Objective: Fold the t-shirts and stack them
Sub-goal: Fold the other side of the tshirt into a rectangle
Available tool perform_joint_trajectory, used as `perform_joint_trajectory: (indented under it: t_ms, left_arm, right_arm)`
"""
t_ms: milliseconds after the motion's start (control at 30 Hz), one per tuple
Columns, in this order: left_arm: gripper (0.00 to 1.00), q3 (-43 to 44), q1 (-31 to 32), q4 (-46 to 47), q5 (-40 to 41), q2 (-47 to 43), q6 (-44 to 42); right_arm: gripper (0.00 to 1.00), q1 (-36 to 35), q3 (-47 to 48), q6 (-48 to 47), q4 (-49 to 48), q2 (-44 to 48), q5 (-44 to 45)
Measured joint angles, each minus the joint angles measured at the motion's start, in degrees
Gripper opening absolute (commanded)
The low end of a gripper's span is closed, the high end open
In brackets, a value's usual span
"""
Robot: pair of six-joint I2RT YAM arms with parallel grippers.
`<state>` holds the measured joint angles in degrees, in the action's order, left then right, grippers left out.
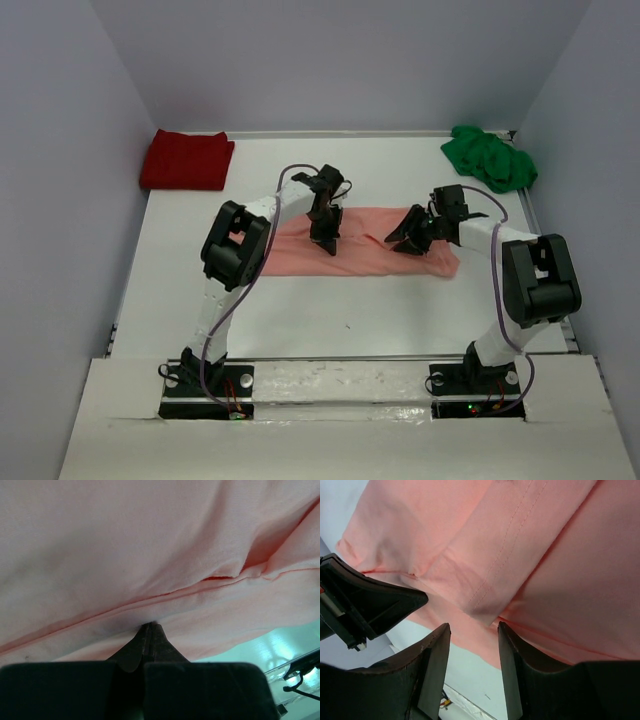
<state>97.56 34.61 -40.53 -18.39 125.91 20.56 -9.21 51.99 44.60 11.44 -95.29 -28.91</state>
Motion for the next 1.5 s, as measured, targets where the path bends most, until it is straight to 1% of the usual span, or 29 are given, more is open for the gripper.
perform_joint_trajectory:
  t_ms: [200,333,400,433,467,500,767,1000,1100,1300,1333,1367,1400,1500]
  left_arm:
    - [0.0,2.0,0.3,-2.0,0.9,1.2,0.0]
    - [0.0,2.1,0.3,-2.1,0.9,1.2,0.0]
    - [0.0,2.2,0.3,-2.2,1.0,1.3,0.0]
    - [0.0,2.4,0.3,-2.4,1.0,1.5,0.0]
    - [0.0,2.5,0.3,-2.5,1.0,1.5,0.0]
    - [0.0,2.6,0.3,-2.6,1.0,1.6,0.0]
    - [0.0,2.8,0.3,-2.8,0.9,1.6,-0.5]
    - [0.0,3.6,0.3,-3.5,0.9,2.2,-1.0]
    - [0.0,4.0,0.3,-4.0,0.8,2.4,-1.3]
    - [0.0,4.2,0.3,-4.1,0.6,2.6,-1.5]
    - [0.0,4.2,0.3,-4.1,0.5,2.6,-1.6]
    - [0.0,4.2,0.3,-4.1,0.5,2.6,-1.6]
    - [0.0,4.2,0.3,-4.1,0.5,2.6,-1.6]
    - [0.0,4.2,0.3,-4.1,0.4,2.6,-1.6]
  right_arm:
    - [0.36,-0.1,0.9,-0.7,0.1,-1.5,0.9]
    - [0.35,-0.5,1.6,-1.1,0.2,-3.3,1.4]
    - [0.26,-0.7,2.0,-1.2,0.2,-4.1,1.5]
    - [0.17,-0.9,2.4,-1.3,0.2,-4.6,1.6]
    - [0.03,-1.0,2.7,-1.4,0.3,-4.9,1.7]
    - [0.0,-1.1,2.9,-1.5,0.3,-5.2,1.8]
    - [0.0,-1.5,5.6,-1.2,1.2,-6.4,2.1]
    - [0.0,-1.8,13.8,-0.8,2.8,-7.7,2.1]
    - [0.0,-1.9,17.6,-0.6,2.9,-10.0,2.1]
    - [0.0,-3.7,24.5,-0.6,3.1,-18.9,1.9]
    - [0.03,-4.0,24.9,-0.7,3.1,-19.5,1.9]
    - [0.15,-4.4,25.9,-0.7,3.1,-20.9,1.7]
    - [0.21,-4.8,26.3,-0.9,3.1,-21.8,1.6]
    - [0.32,-5.8,28.0,-1.3,3.0,-23.6,1.2]
